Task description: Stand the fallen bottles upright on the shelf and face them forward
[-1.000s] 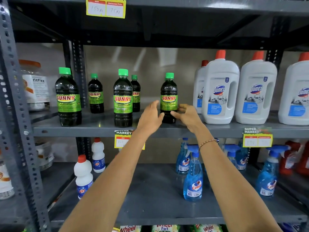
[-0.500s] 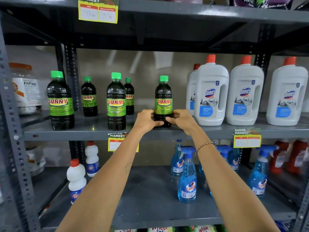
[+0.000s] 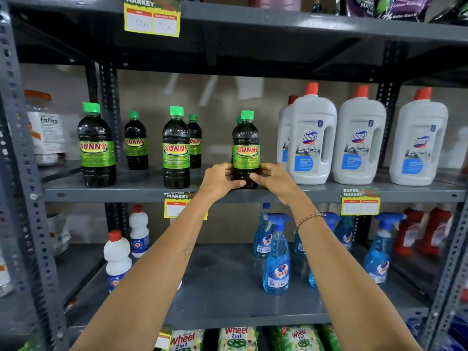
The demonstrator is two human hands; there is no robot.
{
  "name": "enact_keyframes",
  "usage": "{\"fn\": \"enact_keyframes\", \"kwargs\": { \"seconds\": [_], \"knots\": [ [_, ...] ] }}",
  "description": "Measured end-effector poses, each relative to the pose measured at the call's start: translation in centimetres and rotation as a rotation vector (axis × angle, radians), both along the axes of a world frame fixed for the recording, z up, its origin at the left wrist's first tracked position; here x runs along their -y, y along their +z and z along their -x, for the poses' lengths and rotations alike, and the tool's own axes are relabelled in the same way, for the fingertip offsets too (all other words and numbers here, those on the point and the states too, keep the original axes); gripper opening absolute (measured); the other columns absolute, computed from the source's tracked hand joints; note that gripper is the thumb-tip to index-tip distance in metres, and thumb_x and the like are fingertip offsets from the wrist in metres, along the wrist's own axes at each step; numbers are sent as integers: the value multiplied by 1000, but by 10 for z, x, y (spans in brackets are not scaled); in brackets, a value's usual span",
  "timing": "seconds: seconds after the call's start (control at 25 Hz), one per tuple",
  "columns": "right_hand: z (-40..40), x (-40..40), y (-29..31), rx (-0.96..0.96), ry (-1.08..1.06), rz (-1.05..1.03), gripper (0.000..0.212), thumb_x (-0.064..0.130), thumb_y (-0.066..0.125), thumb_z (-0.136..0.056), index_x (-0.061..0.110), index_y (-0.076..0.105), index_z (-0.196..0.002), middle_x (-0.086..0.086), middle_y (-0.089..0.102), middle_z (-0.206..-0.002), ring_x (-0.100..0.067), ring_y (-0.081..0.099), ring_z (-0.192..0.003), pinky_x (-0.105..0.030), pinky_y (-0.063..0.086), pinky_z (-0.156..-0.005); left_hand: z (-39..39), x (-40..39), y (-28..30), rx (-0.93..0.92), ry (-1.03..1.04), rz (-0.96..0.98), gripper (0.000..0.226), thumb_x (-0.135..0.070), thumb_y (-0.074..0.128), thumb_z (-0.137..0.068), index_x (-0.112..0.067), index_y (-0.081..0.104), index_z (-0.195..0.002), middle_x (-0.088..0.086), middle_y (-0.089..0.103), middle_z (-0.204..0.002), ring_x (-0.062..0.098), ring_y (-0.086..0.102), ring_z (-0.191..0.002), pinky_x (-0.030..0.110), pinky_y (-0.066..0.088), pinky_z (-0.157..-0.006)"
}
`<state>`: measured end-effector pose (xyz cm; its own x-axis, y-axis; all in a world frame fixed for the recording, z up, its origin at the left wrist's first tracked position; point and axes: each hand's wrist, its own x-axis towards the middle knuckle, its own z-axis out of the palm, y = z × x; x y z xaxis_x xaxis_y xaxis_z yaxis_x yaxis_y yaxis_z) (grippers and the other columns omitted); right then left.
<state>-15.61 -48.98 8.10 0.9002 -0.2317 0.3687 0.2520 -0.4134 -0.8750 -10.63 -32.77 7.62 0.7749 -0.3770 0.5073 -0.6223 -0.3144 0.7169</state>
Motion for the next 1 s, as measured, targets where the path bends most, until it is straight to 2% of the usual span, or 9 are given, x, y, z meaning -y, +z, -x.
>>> {"fn": "enact_keyframes", "kwargs": {
  "seconds": [0.08,0.2,0.28,0.36,0.48,0.56,0.68,0.76,1.0],
  "knots": [
    [3,-6,0,77,-117,21,48,17,70,-85,3,55,-128,-3,63,-123,-18,60,-113,-36,48,-102,4,-4,0,24,43,18,60,-18,79,-75,-5,55,-129,12,63,-125,20,64,-106,29,49,-93],
    [12,-31,11,384,-356,54,24,12,66,-87,5,66,-109,0,67,-98,-9,62,-86,-22,51,-86,11,-29,0,185,152,283,41,-15,76,-78,-4,63,-116,10,70,-106,13,65,-87,29,53,-87],
    [12,-58,21,468,-279,131,15,9,64,-87,6,71,-101,-1,70,-92,-6,60,-78,-19,51,-79,10,-58,0,362,268,483,32,-19,74,-80,-5,64,-107,5,67,-94,7,60,-76,23,52,-79],
    [3,-86,24,439,-151,206,15,7,63,-88,5,71,-100,-2,70,-89,-10,62,-78,-20,53,-77,2,-88,-2,457,408,575,43,-26,72,-83,-5,56,-117,6,57,-102,10,54,-81,18,46,-76],
    [-20,-121,18,321,-139,238,24,12,64,-88,3,69,-109,-11,73,-102,-16,66,-88,-16,50,-78,-19,-120,-5,183,451,465,70,-34,70,-83,0,40,-135,13,49,-121,23,54,-105,30,45,-88],
    [-33,-137,9,172,-109,224,37,18,66,-87,3,63,-121,-10,70,-113,-20,64,-105,-24,47,-89,-26,-131,-8,8,368,264,66,-34,69,-84,0,42,-134,16,55,-128,27,55,-115,33,42,-94],
    [-44,-146,0,4,16,185,49,20,67,-87,4,52,-131,-5,62,-127,-19,57,-119,-37,44,-104,-23,-135,-13,37,285,152,48,-30,67,-86,-3,55,-125,12,65,-118,24,60,-110,25,42,-87],
    [-47,-149,-3,9,44,171,43,16,66,-88,5,56,-128,-11,64,-127,-24,60,-118,-41,46,-104,-21,-136,-14,85,283,168,45,-29,67,-86,-4,58,-123,12,67,-115,22,62,-105,22,42,-83],
    [-44,-151,-5,48,21,135,38,14,66,-87,7,60,-125,-10,67,-123,-21,62,-113,-36,48,-100,-28,-140,-15,81,219,191,45,-29,68,-85,-6,60,-122,10,68,-114,13,62,-97,18,43,-81]
  ]
}}
